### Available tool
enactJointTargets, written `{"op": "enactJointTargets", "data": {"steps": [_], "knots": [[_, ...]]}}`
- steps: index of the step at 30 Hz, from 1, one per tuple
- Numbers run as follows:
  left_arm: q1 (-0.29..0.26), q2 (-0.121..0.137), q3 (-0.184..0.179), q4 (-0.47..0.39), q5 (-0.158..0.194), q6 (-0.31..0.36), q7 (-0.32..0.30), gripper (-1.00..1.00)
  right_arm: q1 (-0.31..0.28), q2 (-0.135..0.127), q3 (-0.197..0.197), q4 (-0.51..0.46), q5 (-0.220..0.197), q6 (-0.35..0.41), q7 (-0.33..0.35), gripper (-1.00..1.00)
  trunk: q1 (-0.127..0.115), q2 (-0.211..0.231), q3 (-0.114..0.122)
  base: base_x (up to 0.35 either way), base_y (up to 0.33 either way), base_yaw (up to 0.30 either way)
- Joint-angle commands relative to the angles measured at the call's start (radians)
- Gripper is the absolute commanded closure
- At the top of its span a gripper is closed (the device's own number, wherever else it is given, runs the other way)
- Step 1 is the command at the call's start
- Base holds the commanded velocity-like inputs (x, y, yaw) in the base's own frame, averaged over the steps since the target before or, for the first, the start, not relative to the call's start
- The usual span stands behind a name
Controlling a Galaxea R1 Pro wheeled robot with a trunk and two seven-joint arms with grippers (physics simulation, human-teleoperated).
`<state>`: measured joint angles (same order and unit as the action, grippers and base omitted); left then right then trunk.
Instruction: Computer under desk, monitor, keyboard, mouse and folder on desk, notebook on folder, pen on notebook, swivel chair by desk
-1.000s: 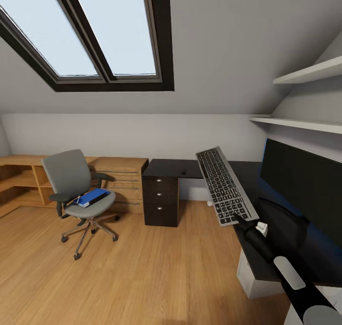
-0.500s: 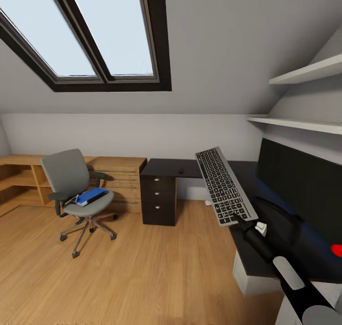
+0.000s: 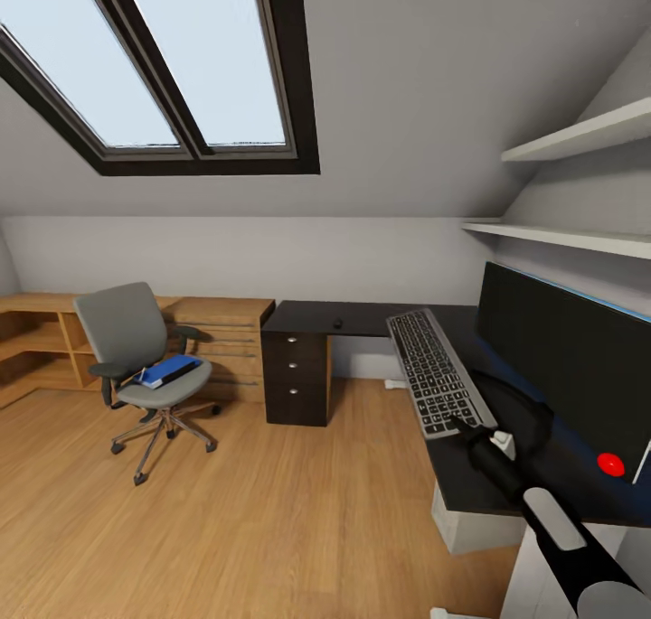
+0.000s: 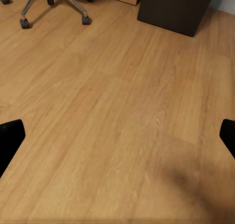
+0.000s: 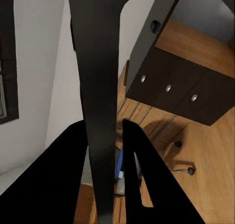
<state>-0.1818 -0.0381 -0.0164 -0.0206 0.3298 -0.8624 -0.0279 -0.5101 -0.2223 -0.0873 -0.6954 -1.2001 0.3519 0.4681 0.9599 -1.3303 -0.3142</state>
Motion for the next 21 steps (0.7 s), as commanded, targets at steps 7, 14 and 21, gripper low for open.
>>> {"op": "enactJointTargets", "data": {"steps": [7,14,21], "knots": [[-0.001,0.0,-0.002,0.001,0.006,-0.003,-0.003,-1.0,-0.001,0.0,-0.006,0.0,-0.05,0.013,0.005,1.0,0.0,-0.001,-0.001,-0.002,-0.002,0.0],[-0.001,0.0,-0.002,0.001,0.006,-0.003,-0.003,-1.0,-0.001,-0.001,-0.005,0.001,-0.052,0.013,0.029,1.0,0.0,-0.001,-0.001,0.0,0.0,0.0],[-0.001,0.0,-0.002,0.001,0.006,-0.003,-0.003,-1.0,-0.001,0.0,-0.005,0.002,-0.05,0.013,0.027,1.0,0.0,-0.001,-0.001,0.0,0.0,0.0]]}}
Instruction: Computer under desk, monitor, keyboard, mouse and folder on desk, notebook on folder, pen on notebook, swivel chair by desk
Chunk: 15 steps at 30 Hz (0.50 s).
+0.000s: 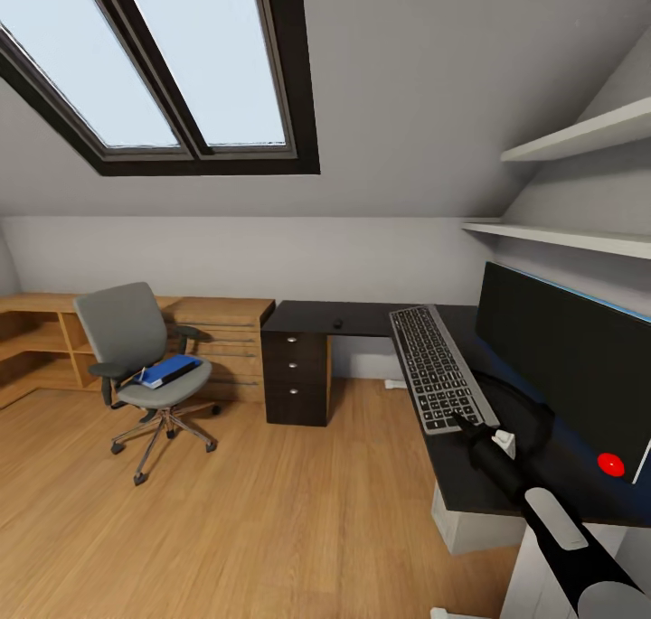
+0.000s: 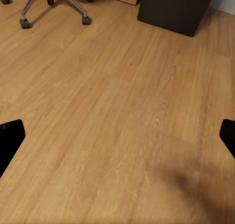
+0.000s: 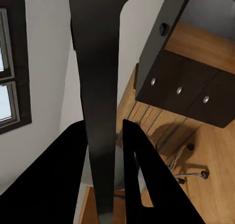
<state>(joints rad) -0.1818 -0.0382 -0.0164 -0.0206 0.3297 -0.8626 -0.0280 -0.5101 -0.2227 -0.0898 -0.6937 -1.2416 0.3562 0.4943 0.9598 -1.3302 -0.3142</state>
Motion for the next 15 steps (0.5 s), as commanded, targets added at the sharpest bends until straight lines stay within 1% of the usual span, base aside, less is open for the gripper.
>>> {"op": "enactJointTargets", "data": {"steps": [1,9,15], "knots": [[-0.001,0.0,-0.002,0.001,0.006,-0.003,-0.003,-1.0,-0.001,0.0,-0.002,0.0,-0.009,0.009,0.002,1.0,0.0,-0.001,-0.001,0.0,0.0,0.0],[-0.001,0.0,-0.002,0.001,0.006,-0.003,-0.003,-1.0,-0.001,-0.002,-0.005,0.041,-0.011,0.006,0.005,1.0,0.0,-0.001,-0.001,-0.012,-0.014,0.0],[-0.001,0.0,-0.002,0.001,0.006,-0.003,-0.003,-1.0,-0.001,-0.004,-0.005,0.047,-0.012,0.006,0.005,1.0,0.0,-0.001,-0.001,-0.158,-0.18,0.0]]}}
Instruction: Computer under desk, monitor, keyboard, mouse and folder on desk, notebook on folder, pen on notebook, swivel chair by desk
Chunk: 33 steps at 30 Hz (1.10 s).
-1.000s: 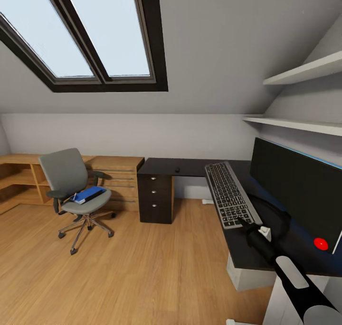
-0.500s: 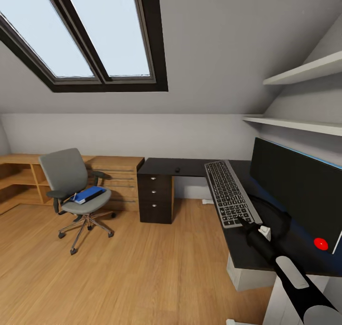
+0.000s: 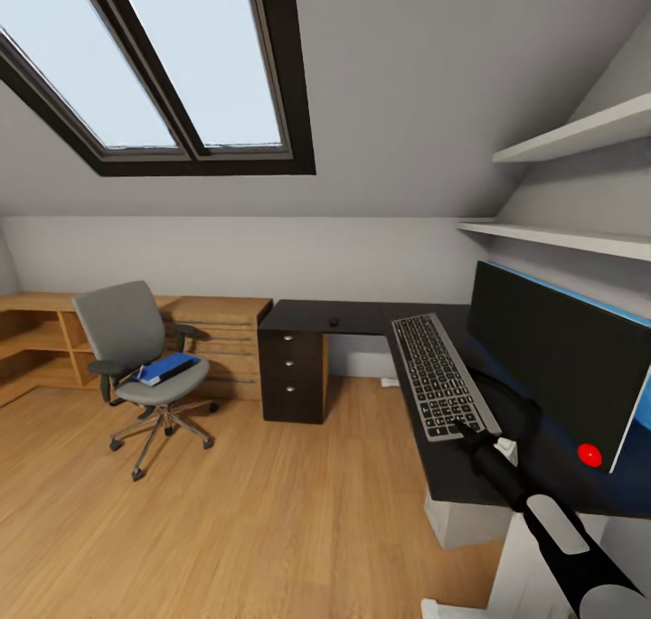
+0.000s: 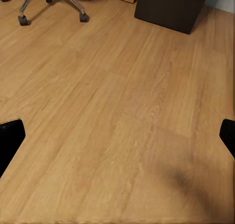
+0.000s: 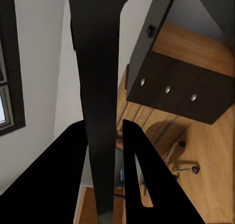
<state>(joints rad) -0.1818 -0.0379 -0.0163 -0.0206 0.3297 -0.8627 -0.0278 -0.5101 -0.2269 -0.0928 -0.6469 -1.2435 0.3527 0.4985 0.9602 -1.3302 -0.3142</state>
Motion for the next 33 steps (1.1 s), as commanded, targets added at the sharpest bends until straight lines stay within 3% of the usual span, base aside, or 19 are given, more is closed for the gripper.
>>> {"op": "enactJointTargets", "data": {"steps": [1,17,20,25,33], "knots": [[-0.001,0.0,-0.002,0.001,0.006,-0.003,-0.003,-1.0,-0.001,0.0,-0.002,0.001,-0.01,0.01,0.001,1.0,0.0,-0.001,-0.001,-0.151,-0.161,0.0],[-0.001,0.0,-0.002,0.001,0.006,-0.003,-0.003,-1.0,-0.001,0.006,0.001,0.004,-0.008,0.009,-0.004,1.0,0.0,-0.001,-0.001,-0.026,-0.028,0.0],[-0.001,0.0,-0.002,0.001,0.006,-0.003,-0.003,-1.0,-0.001,0.006,-0.001,0.004,-0.008,0.01,-0.024,1.0,0.0,-0.001,-0.001,0.0,0.0,0.0],[-0.001,0.0,-0.002,0.001,0.006,-0.003,-0.003,-1.0,-0.001,0.006,-0.006,0.004,-0.012,0.013,-0.126,1.0,0.0,-0.001,-0.001,0.0,0.0,0.0],[-0.001,0.0,-0.002,0.001,0.006,-0.003,-0.003,-1.0,-0.001,0.006,-0.02,0.004,-0.013,0.017,-0.155,1.0,0.0,-0.001,-0.001,0.0,0.0,0.0]]}}
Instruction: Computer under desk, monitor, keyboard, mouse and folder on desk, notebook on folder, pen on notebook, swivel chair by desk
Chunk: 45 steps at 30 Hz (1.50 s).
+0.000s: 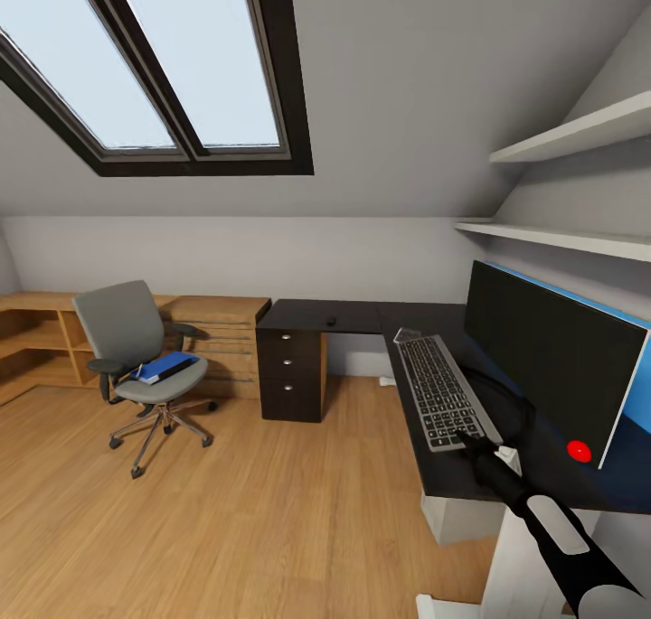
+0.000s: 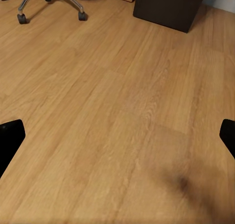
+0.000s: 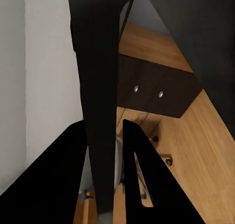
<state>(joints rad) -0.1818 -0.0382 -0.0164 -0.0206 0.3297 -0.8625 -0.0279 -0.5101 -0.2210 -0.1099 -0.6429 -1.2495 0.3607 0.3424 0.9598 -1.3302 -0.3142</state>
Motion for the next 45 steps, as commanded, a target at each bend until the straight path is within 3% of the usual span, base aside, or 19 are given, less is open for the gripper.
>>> {"op": "enactJointTargets", "data": {"steps": [1,4,12,45], "knots": [[-0.001,0.0,-0.002,0.001,0.006,-0.003,-0.003,-1.0,-0.001,0.001,-0.004,0.0,-0.008,0.009,0.0,1.0,0.0,-0.001,-0.001,0.0,0.0,0.0],[-0.001,0.0,-0.002,0.001,0.006,-0.003,-0.003,-1.0,-0.001,0.001,-0.004,0.0,-0.019,0.009,-0.001,1.0,0.0,-0.001,-0.001,0.0,0.0,0.0],[-0.001,0.0,-0.002,0.001,0.006,-0.003,-0.003,-1.0,-0.001,0.001,-0.002,0.0,-0.096,0.01,-0.029,1.0,0.0,-0.001,-0.001,0.0,0.0,0.0],[-0.001,0.0,-0.002,0.001,0.006,-0.003,-0.003,-1.0,-0.001,0.002,0.002,-0.001,-0.121,0.015,-0.186,1.0,0.0,-0.001,-0.001,0.0,0.0,0.0]]}}
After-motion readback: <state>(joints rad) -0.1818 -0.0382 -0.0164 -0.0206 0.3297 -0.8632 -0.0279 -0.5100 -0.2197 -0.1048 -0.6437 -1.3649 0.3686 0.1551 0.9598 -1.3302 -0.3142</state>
